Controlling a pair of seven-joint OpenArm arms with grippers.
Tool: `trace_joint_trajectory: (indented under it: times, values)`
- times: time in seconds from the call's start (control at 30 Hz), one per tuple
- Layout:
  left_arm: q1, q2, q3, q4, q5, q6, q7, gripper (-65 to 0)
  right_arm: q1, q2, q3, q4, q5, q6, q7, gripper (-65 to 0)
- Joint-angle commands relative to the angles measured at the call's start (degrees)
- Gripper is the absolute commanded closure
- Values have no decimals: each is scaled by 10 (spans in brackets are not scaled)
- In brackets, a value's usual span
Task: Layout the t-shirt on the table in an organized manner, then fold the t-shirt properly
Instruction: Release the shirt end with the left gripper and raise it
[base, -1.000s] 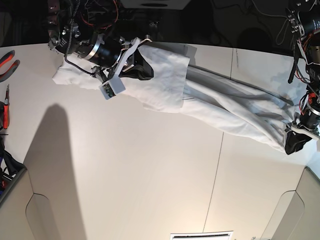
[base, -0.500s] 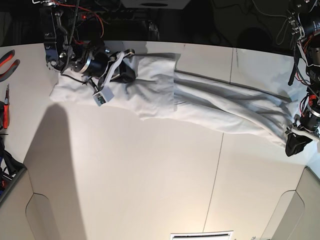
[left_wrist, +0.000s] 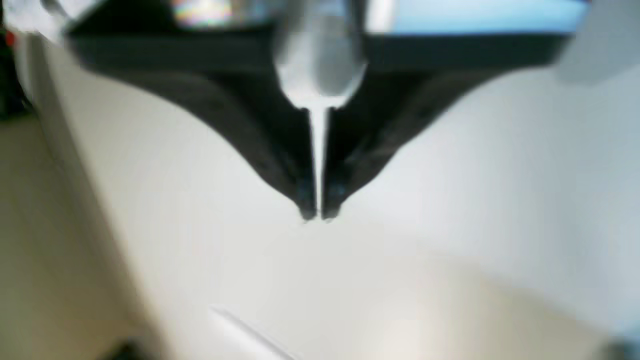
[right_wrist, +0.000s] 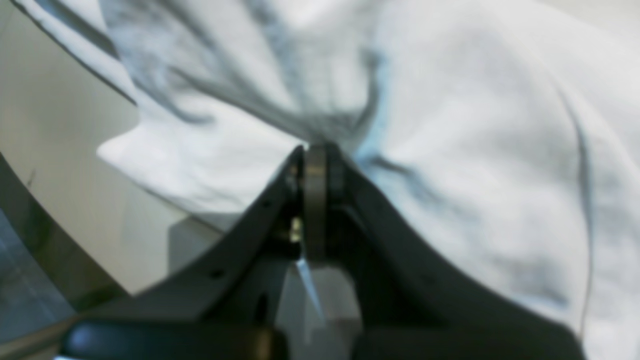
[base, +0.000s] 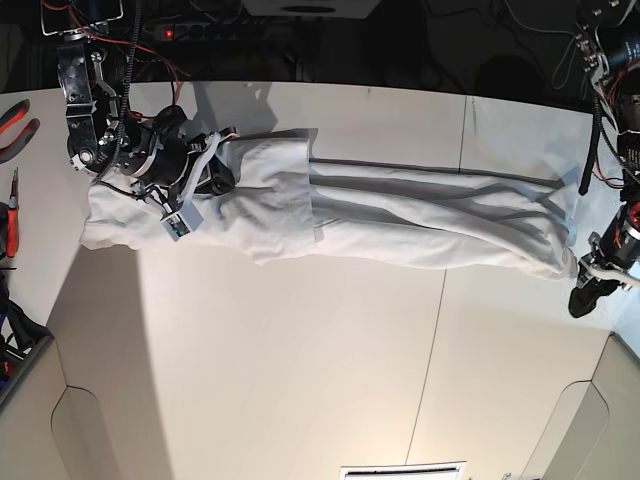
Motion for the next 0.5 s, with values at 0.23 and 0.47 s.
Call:
trace_joint_trajectory:
  times: [0.23, 0.47]
  values:
    - [-7, 62, 12, 141, -206, -8, 281, 0, 6, 0, 2, 7, 3, -2, 6, 0]
    - [55, 84, 63, 143, -105, -8, 223, 0, 5, 0, 2, 7, 3, -4, 6, 0]
